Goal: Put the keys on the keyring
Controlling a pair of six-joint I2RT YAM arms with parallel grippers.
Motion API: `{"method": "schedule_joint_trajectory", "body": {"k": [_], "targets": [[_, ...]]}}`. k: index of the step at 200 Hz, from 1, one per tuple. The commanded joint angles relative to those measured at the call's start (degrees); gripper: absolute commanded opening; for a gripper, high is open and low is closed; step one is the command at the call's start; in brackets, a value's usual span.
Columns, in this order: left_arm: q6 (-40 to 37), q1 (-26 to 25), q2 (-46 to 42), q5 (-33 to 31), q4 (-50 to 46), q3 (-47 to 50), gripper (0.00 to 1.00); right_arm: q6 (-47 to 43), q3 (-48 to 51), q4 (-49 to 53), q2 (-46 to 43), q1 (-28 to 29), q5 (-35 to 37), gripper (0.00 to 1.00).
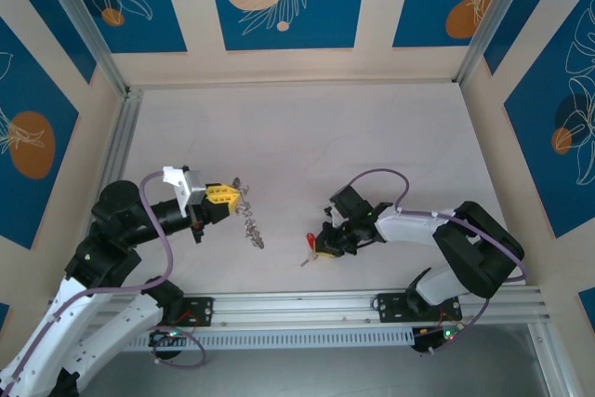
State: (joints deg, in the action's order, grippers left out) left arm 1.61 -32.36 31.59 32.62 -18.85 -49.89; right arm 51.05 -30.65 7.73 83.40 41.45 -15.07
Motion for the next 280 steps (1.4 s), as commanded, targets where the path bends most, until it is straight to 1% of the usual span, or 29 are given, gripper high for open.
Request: {"method": "schedule_joint_trajectory", "body": {"k": [1,23,40,65,85,108,127,138,160,180,214,240,280], "targets": [[0.2,0.9,-0.5,0.9,2.3,-0.3,0.00,0.0,0.2,-8.2,-0.2,0.8,2.6,0.08],[0.3,0.8,-0.3,0.9,2.4,-0.2,0.00,-2.1,2.1,-8.7,-5.7,1.5,4.6,0.06],[0.3,0.9,0.1,1.1,2.6,-0.2,0.00,-5.0,3.1,-7.2,-12.3,2.4,6.8,0.04],[0.3,0.9,1.0,1.7,2.8,-0.4,0.00,-11.2,4.1,-4.3,-23.7,3.7,10.5,0.00],[0.5,0.8,1.8,2.8,3.6,-0.4,0.00,-17.7,4.4,-3.8,-32.4,5.2,11.6,0.00],[0.8,0.8,2.8,7.1,5.2,-0.6,0.00,-25.5,2.9,-4.1,-41.7,6.9,12.5,0.00],[0.8,0.8,4.1,12.5,6.2,-1.8,0.00,-31.3,0.7,-8.1,-46.7,7.4,11.0,0.00],[0.8,0.7,5.0,16.3,6.7,-2.7,0.00,-34.9,-1.5,-9.7,-46.8,7.6,8.4,0.00],[0.7,0.7,7.1,24.0,8.0,-5.2,0.00,-42.3,-7.9,-11.3,-43.4,8.6,2.3,0.00],[0.5,0.8,8.5,27.9,8.5,-7.0,0.00,-45.6,-12.3,-14.4,-39.6,9.0,-3.4,0.00],[0.4,0.7,8.7,29.5,10.8,-6.7,0.00,-45.9,-16.6,-20.3,-34.6,9.2,-9.1,0.00],[0.0,0.7,9.2,30.6,12.0,-6.2,0.00,-45.7,-20.2,-19.4,-32.5,9.4,-11.6,0.00],[-1.7,0.8,10.3,31.5,11.1,-6.1,0.00,-45.9,-25.2,-14.3,-30.7,9.4,-14.0,0.00]]}}
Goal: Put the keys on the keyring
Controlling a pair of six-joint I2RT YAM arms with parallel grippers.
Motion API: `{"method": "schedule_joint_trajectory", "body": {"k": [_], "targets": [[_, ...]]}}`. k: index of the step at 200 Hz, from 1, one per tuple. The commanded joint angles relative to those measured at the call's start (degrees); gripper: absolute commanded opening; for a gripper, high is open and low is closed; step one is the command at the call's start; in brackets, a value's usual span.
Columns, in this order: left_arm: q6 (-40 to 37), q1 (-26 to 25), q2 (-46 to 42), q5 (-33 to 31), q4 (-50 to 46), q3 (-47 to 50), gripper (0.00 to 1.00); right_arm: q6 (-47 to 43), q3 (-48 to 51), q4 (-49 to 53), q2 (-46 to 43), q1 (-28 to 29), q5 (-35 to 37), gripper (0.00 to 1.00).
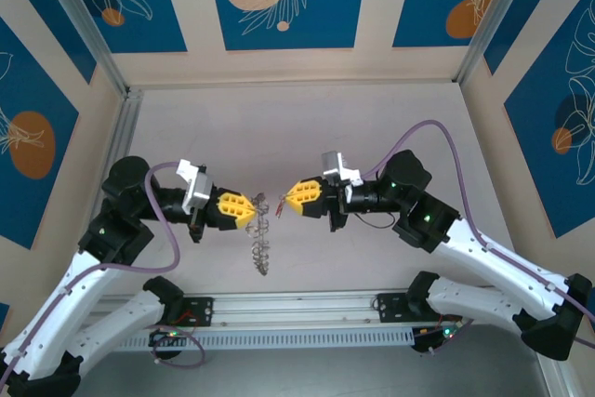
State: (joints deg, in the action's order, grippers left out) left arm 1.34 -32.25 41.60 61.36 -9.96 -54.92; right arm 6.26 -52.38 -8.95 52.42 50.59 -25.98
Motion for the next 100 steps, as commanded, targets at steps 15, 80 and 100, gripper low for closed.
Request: {"method": "schedule_joint_trajectory", "body": {"k": [15,80,100], "targets": [[-1.9,0.6,0.2,2.3,1.7,-1.0,0.00,-0.4,-4.7,3.6,0.6,0.3,-3.4,0.00],[-2.9,0.7,0.8,1.5,0.9,-0.7,0.00,-1.4,-6.3,7.6,1.0,4.9,0.3,0.00],[-2.8,0.7,1.0,1.7,1.2,-0.8,0.00,-2.2,-6.5,8.0,1.7,5.8,1.1,0.00]]}}
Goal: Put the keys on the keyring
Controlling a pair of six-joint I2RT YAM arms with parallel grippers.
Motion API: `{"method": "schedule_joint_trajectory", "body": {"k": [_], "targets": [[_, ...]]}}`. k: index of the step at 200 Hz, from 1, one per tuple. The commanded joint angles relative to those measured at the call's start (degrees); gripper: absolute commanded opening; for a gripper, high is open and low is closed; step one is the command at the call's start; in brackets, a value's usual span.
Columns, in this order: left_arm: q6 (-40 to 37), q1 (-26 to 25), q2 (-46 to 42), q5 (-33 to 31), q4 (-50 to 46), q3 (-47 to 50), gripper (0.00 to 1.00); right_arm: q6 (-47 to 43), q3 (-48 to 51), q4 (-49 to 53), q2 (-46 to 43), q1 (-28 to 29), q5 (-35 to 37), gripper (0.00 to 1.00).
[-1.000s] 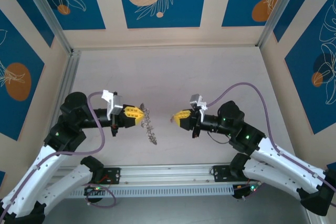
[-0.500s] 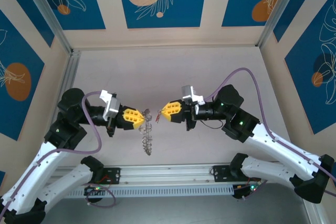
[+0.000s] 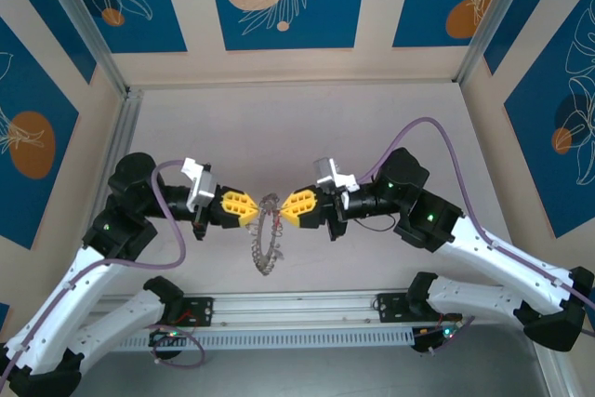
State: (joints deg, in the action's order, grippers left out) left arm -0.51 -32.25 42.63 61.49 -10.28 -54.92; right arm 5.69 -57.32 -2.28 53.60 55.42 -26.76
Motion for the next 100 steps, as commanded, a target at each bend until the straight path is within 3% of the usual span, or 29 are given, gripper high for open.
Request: {"method": "schedule_joint_trajectory", "body": {"k": [1,100], "targets": [[-0.9,0.6,0.0,1.5,1.5,-0.8,0.00,-1.7,-1.6,1.3,0.5,1.0,1.9,0.00],[-0.7,0.6,-0.4,1.6,1.7,-0.7,0.00,-3.4,-1.2,0.5,1.4,3.7,9.9,0.00]]}}
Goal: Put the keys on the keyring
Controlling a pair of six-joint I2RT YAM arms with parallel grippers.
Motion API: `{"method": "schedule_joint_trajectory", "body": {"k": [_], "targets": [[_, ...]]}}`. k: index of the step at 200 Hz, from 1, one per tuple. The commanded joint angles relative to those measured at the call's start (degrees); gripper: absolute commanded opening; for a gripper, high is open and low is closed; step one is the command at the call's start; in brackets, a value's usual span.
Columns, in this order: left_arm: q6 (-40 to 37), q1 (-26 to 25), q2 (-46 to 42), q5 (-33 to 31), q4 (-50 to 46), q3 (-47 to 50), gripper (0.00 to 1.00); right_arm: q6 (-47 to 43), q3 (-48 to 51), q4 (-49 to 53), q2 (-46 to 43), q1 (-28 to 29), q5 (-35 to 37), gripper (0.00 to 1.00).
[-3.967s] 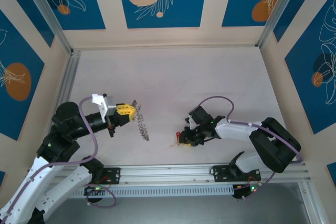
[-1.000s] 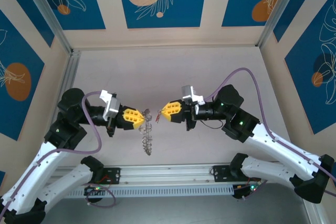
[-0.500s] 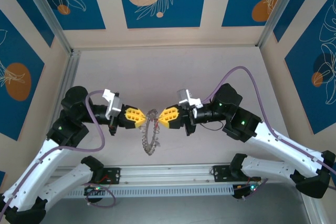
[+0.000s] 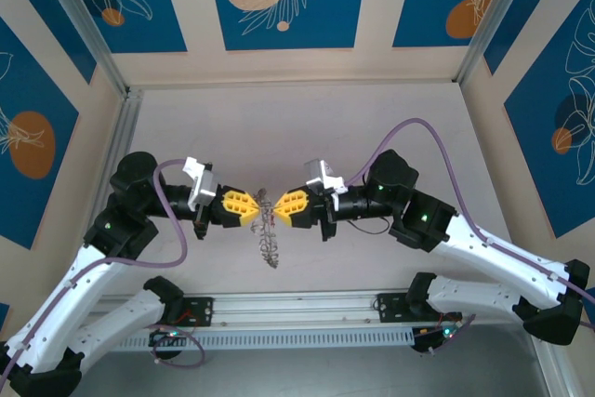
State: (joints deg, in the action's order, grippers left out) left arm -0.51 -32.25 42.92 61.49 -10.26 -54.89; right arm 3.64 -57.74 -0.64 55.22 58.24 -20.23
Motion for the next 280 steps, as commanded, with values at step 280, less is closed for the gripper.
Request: {"method": "schedule_joint_trajectory", "body": {"k": [280], "targets": [[0.1,1.1,-0.9,-0.1,2.9,-0.3,0.00,-3.0,3.9,-2.5,-3.6,4.6,13.0,0.00]]}}
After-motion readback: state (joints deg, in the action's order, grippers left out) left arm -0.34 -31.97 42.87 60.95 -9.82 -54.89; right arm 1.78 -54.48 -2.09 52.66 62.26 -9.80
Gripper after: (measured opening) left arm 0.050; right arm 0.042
